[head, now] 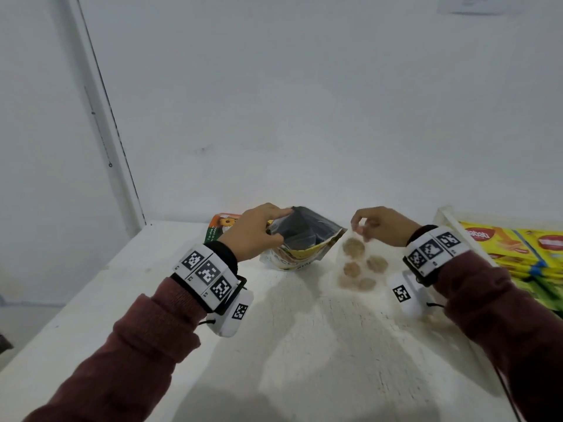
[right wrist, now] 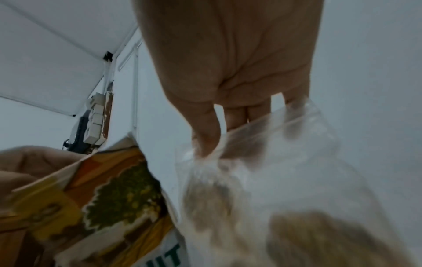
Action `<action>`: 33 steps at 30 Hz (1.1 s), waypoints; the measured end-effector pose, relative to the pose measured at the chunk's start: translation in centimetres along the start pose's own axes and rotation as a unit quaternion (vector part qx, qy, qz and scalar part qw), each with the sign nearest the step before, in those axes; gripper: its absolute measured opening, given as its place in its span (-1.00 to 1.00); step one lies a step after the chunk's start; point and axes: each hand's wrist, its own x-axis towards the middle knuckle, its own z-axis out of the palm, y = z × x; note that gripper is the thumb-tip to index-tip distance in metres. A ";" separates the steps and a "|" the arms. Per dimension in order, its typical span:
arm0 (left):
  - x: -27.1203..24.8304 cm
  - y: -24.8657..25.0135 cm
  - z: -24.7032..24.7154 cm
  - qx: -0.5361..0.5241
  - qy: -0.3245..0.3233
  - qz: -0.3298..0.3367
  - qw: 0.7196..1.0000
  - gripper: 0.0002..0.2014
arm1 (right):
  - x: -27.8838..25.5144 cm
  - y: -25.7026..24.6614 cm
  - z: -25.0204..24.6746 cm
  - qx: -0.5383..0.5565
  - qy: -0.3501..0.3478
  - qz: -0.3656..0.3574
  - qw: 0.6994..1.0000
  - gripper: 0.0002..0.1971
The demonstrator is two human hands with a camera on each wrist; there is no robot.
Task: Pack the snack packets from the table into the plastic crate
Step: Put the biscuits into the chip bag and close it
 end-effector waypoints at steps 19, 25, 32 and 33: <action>-1.0 -0.2 -0.4 -0.004 -0.027 0.010 1.000 -0.43 | -2.8 0.0 7.2 -0.008 -0.026 0.069 0.997 -0.66; -1.0 -0.2 -0.3 0.006 -0.029 0.020 0.999 -0.43 | -2.2 0.1 7.2 -0.040 -0.015 0.086 0.995 -0.82; -1.0 -0.2 -0.4 0.003 -0.035 0.018 0.999 -0.43 | -2.6 -0.1 6.9 -0.201 0.061 0.065 0.976 -0.67; -1.0 -0.2 -0.4 0.005 -0.036 0.018 0.999 -0.43 | -2.6 0.0 6.9 -0.174 0.054 0.057 0.982 -0.67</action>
